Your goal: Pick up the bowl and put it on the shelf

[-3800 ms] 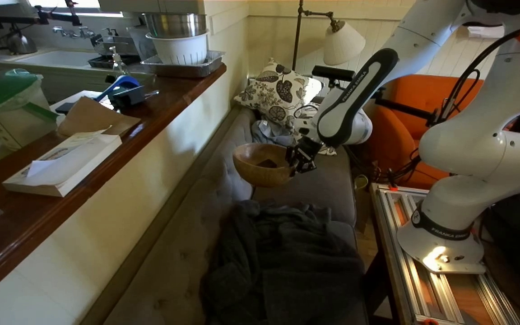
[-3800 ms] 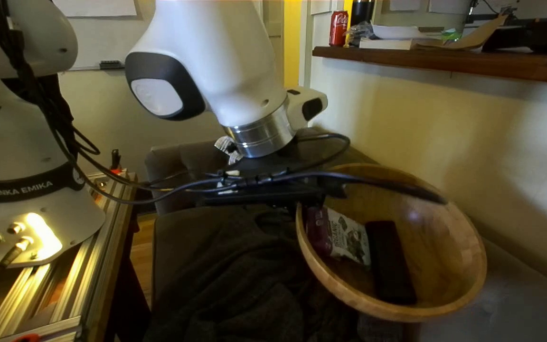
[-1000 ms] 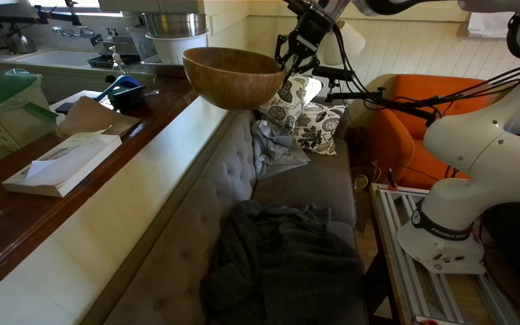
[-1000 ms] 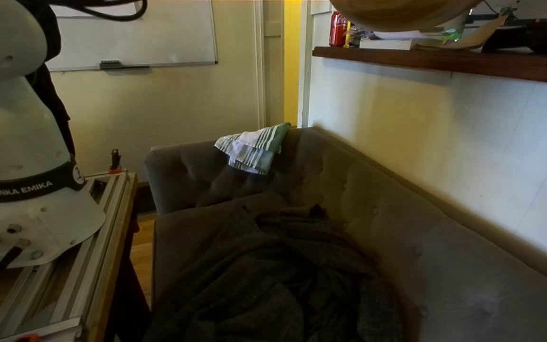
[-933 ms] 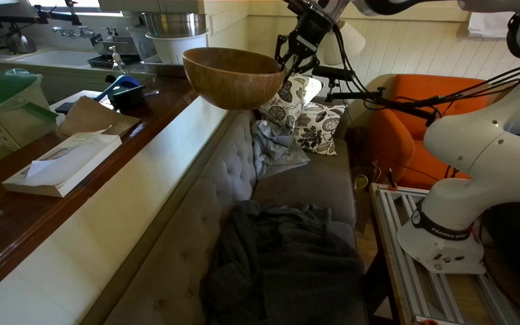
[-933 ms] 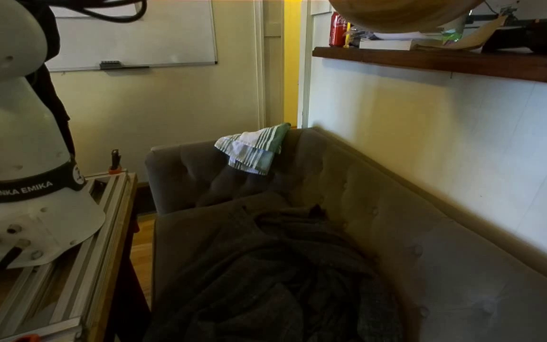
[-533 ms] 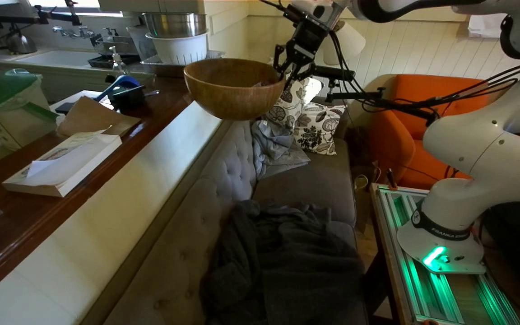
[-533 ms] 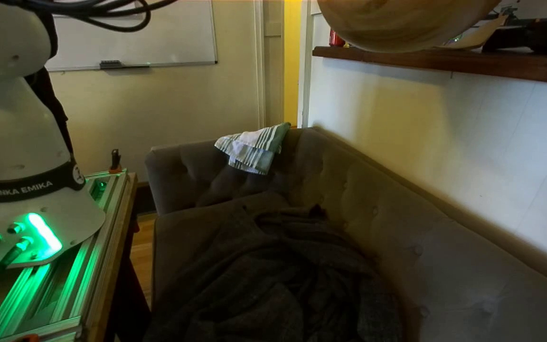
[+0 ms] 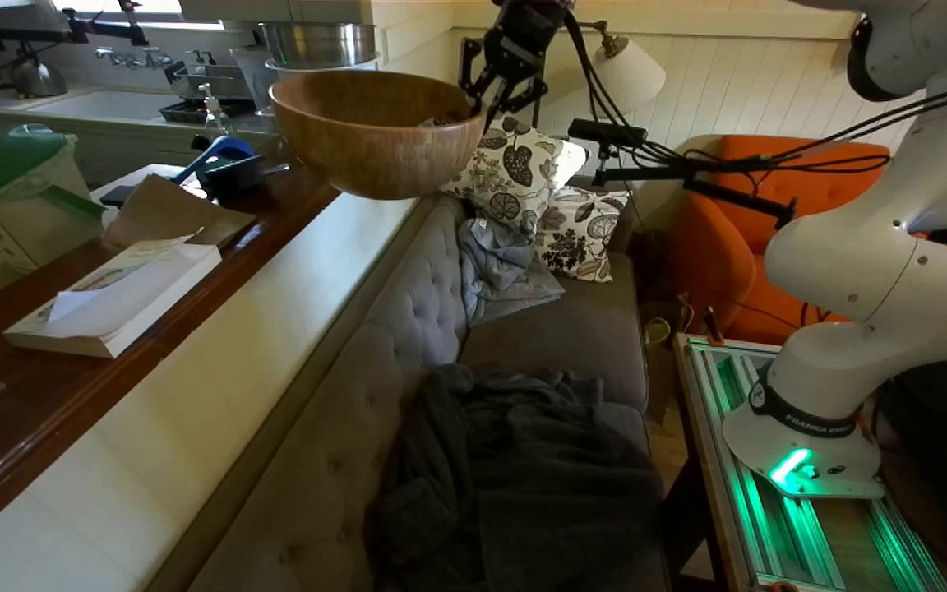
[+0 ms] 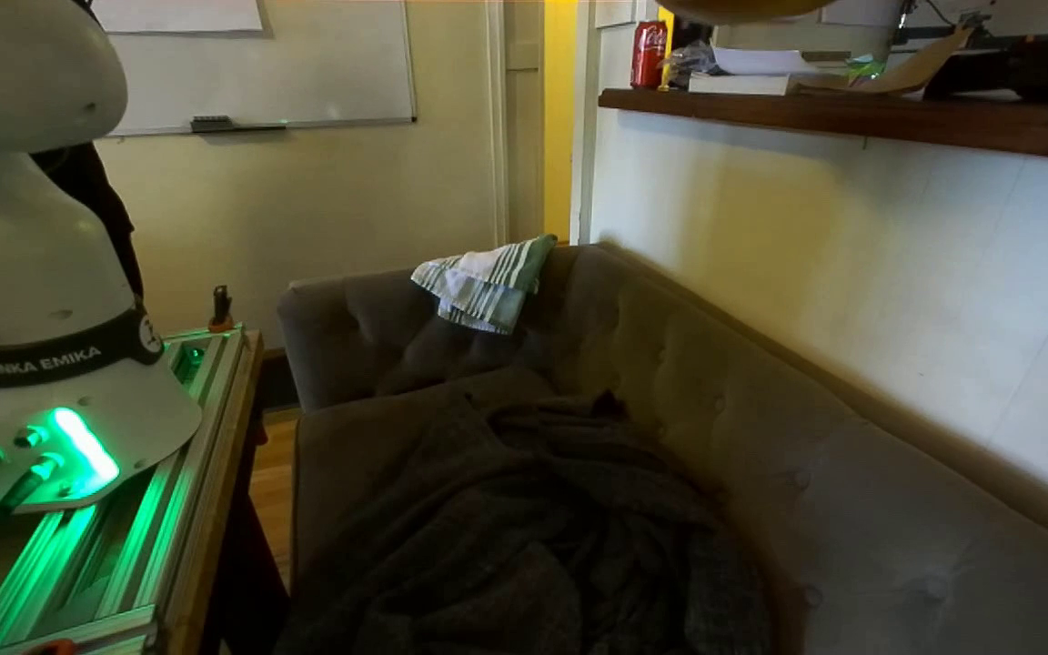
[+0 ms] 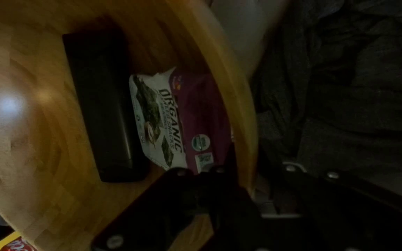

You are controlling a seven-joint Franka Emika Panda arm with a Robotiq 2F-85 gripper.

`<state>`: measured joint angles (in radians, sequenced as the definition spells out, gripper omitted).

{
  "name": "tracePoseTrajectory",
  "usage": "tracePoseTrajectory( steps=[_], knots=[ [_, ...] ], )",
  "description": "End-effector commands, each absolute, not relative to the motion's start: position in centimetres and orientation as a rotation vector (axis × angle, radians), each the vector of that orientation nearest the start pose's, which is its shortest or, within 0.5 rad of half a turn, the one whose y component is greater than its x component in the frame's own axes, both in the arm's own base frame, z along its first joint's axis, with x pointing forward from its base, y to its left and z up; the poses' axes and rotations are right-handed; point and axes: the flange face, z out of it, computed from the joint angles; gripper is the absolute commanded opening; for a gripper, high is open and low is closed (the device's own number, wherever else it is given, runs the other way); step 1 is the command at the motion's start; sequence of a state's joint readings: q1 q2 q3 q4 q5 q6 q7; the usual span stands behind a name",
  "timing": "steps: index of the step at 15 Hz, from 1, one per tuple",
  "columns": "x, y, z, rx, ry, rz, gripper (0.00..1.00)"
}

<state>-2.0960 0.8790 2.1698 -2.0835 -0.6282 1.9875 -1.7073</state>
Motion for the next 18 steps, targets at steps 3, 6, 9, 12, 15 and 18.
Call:
tracePoseTrajectory(
  steps=[3, 6, 9, 12, 15, 18],
  knots=[
    [52.4, -11.8, 67.3, 1.358, 2.389, 0.433, 0.04],
    [56.2, -9.7, 67.1, 1.319, 2.407, 0.423, 0.04],
    [59.1, -8.1, 65.4, 1.338, 2.451, 0.425, 0.04],
    [61.4, -7.4, 63.9, 1.373, 2.467, 0.473, 0.04],
    [61.5, -7.3, 60.4, 1.415, 2.522, 0.431, 0.18],
    [62.0, -7.6, 59.7, 1.488, 2.499, 0.465, 0.04]
  ],
)
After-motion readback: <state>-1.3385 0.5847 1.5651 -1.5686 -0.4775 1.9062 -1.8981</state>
